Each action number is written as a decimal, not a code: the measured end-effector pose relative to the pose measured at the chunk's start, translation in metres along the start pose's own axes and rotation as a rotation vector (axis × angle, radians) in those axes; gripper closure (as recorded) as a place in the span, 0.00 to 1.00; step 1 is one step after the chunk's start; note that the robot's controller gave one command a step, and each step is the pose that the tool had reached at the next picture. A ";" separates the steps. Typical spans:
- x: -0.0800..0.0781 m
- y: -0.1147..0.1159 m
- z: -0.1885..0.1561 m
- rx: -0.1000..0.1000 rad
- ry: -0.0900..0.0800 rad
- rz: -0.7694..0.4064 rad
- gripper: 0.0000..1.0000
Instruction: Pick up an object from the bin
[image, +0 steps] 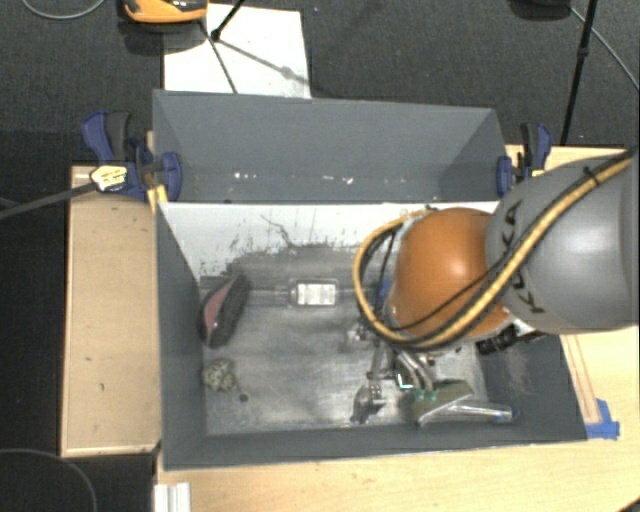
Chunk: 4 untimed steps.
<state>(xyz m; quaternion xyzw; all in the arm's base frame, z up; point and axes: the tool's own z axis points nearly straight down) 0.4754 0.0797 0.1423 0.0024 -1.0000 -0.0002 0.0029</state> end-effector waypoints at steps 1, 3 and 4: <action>-0.004 -0.043 0.061 0.000 -0.013 -0.043 0.00; -0.106 0.033 -0.025 -0.002 -0.012 0.135 0.00; -0.114 0.027 0.041 -0.003 -0.020 -0.042 0.00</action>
Offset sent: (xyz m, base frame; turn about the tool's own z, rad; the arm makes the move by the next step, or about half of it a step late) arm 0.0022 -0.0484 -0.0723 -0.0427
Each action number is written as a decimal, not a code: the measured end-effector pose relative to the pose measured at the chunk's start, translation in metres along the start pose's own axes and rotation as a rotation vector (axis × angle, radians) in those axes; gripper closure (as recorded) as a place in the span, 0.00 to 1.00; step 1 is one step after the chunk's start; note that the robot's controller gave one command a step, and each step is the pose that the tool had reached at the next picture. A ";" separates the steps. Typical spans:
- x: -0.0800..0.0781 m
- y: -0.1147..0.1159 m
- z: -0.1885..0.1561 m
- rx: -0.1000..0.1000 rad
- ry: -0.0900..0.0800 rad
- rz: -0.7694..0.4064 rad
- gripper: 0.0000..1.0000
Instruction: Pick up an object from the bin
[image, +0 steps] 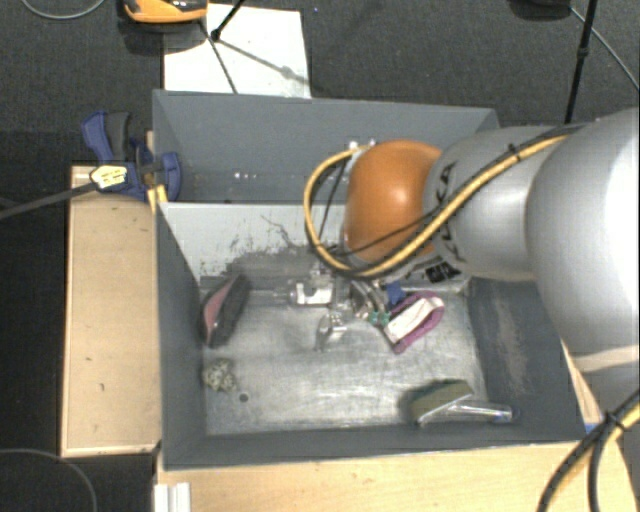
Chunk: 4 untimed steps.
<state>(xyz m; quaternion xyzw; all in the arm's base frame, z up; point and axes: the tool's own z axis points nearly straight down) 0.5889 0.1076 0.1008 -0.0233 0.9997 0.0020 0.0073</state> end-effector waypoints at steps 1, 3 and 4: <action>0.004 -0.001 0.007 0.003 0.013 0.003 1.00; 0.019 -0.045 -0.088 0.000 0.011 -0.438 0.00; -0.002 -0.009 -0.064 -0.001 0.009 -0.283 0.00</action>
Offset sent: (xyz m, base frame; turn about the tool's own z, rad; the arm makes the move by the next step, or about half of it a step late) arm 0.0000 0.0000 0.0000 0.0000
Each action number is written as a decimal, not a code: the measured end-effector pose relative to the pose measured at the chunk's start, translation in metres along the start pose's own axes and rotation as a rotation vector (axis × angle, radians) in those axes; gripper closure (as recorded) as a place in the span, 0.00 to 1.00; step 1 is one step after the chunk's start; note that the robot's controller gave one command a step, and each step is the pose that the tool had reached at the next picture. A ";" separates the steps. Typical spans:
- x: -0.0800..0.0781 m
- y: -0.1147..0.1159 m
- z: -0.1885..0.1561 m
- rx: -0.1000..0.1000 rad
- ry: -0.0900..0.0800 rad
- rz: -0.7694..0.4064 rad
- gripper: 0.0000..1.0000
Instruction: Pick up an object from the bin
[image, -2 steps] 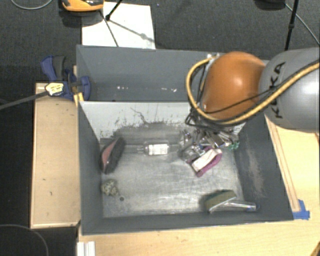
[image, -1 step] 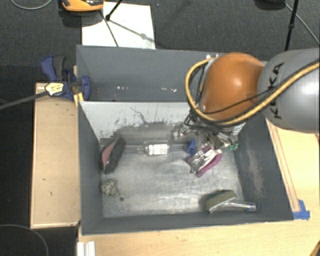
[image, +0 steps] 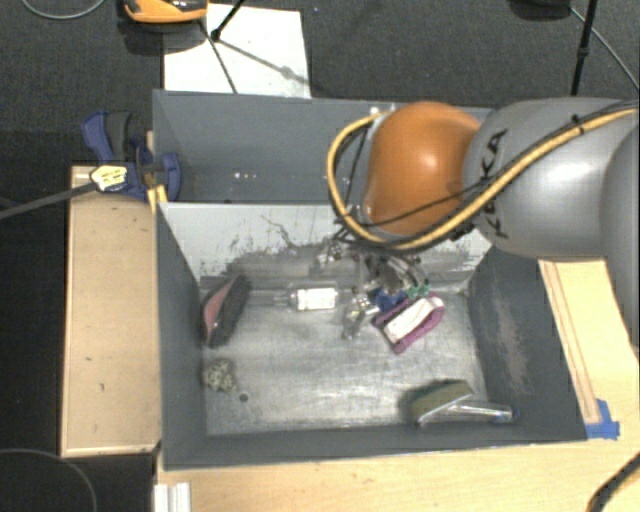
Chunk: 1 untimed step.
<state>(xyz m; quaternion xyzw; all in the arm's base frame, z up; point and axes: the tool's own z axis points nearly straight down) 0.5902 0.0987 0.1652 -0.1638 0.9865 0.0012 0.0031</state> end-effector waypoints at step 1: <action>0.005 -0.017 0.084 -0.003 0.011 -0.187 0.00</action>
Offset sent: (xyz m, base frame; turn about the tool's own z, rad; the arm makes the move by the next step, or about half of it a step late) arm 0.0023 -0.0213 -0.0952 -0.1851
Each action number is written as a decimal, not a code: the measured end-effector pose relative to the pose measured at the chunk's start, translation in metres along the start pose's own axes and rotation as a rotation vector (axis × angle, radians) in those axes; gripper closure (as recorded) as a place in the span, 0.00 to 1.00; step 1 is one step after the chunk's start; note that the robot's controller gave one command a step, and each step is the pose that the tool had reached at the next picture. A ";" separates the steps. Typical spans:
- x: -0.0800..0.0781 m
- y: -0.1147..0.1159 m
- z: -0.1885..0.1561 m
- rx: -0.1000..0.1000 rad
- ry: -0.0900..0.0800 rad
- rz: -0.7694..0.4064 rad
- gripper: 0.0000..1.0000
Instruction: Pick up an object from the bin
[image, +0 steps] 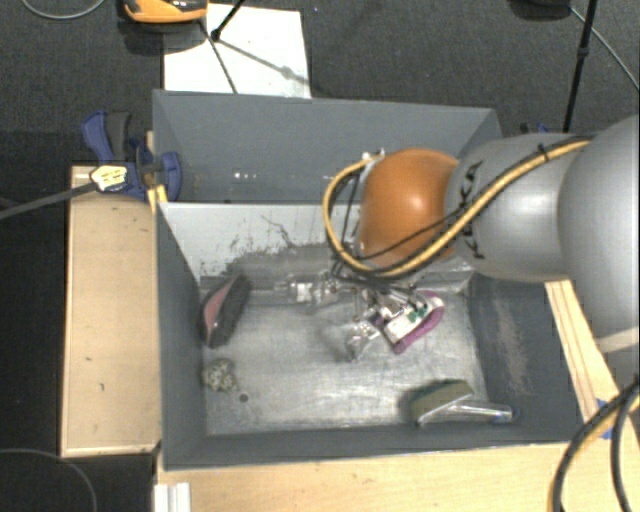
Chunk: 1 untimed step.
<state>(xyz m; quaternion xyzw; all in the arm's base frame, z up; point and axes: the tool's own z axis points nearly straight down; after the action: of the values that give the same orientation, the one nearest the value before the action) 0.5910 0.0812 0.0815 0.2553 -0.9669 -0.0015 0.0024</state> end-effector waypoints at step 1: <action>0.033 -0.059 -0.055 0.010 -0.010 -0.066 0.00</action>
Offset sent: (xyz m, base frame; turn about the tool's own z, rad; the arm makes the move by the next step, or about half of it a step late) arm -0.0012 -0.0640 0.0519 -0.0712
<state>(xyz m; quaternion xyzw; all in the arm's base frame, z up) 0.5917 0.0132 0.1367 0.2869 -0.9580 0.0021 -0.0038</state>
